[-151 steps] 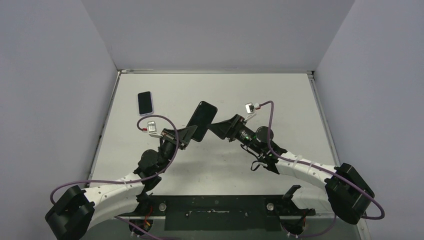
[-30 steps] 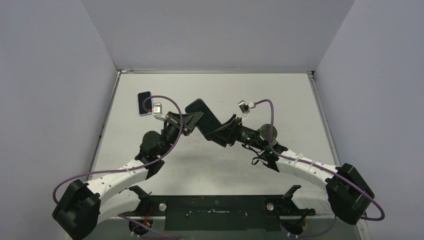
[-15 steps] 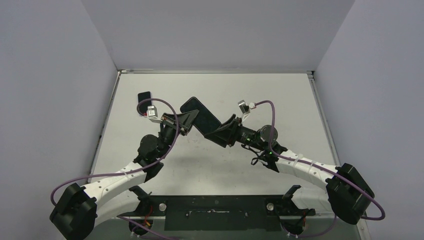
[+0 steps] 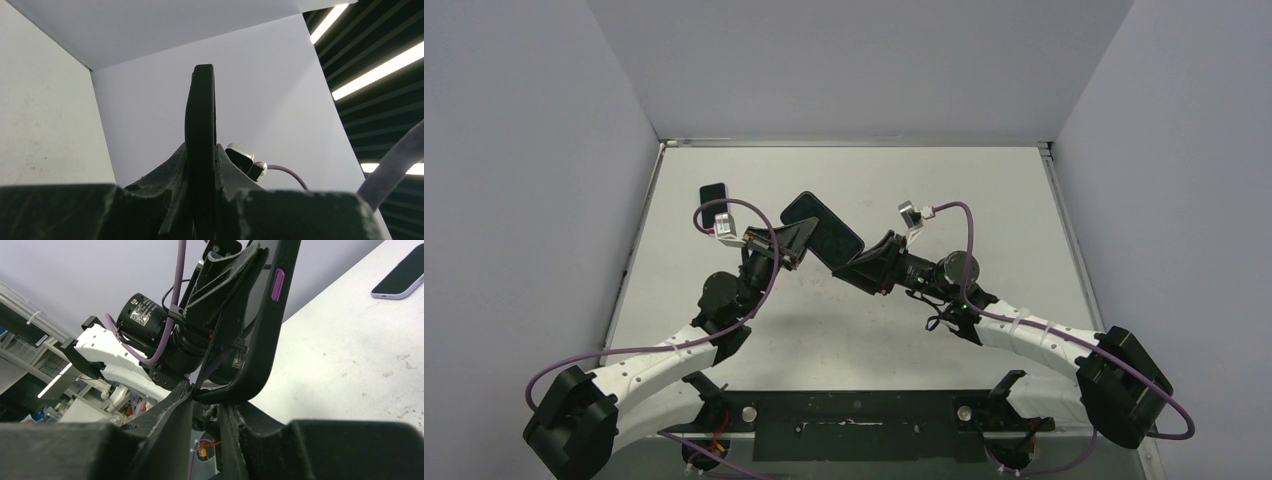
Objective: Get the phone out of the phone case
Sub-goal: Remove the phone case from the phone.
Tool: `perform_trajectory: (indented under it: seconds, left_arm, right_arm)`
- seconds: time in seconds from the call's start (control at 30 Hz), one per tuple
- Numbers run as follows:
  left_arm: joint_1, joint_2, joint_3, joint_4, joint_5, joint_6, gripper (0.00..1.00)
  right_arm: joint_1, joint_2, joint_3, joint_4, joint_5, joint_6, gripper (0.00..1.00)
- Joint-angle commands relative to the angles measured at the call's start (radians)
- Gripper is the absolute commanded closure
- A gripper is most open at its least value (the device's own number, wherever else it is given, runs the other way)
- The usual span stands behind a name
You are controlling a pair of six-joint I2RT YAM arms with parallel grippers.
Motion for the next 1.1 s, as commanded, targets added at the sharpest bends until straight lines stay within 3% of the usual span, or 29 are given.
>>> perform_trajectory:
  seconds: [0.0,0.13,0.8,1.07]
  left_arm:
    - [-0.005,-0.015,0.018,0.092,0.001,-0.018,1.00]
    - [-0.004,-0.010,0.016,0.051,0.044,-0.082,1.00]
    - [-0.004,-0.059,0.031,-0.107,0.154,-0.163,1.00]
    - [-0.001,-0.050,0.031,-0.105,0.192,-0.150,1.00]
  right_arm:
    - [0.013,-0.007,0.031,0.073,-0.024,-0.045,0.83]
    - [0.013,-0.008,0.053,0.014,-0.048,-0.118,1.00]
    - [0.015,-0.025,0.231,-0.451,-0.021,-0.647,1.00]
    - [0.018,-0.024,0.262,-0.544,0.134,-0.763,1.00]
